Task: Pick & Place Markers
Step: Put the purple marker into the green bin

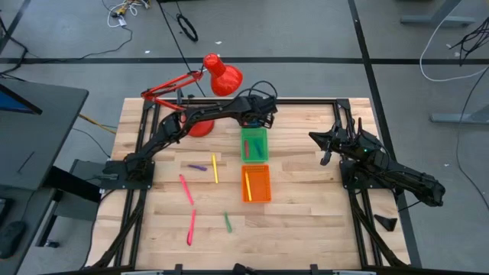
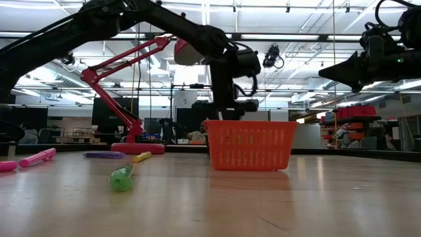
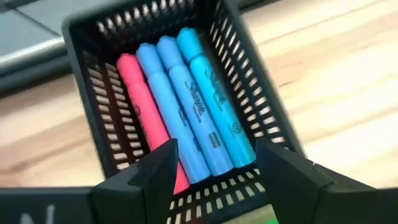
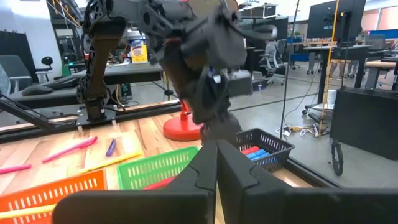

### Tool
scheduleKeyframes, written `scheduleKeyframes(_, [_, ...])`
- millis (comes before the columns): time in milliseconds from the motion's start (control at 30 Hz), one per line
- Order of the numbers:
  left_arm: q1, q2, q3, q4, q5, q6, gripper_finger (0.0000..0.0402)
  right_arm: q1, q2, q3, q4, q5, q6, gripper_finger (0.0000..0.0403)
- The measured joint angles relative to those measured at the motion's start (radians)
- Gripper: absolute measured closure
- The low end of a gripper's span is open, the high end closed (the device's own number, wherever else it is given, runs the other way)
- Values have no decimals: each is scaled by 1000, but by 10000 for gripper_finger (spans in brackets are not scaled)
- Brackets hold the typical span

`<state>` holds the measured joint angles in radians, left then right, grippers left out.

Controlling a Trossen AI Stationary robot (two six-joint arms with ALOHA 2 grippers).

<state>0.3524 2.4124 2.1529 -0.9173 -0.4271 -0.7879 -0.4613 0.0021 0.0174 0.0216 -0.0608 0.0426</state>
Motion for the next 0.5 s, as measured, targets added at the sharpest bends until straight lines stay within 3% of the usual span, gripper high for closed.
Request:
scheduleKeyframes(267, [9,-68,1,10,74,203,179,0,0,0,0,0,0,392])
scheduleKeyframes(500, [2,-120,1,-6,293,371,179,0,0,0,0,0,0,392])
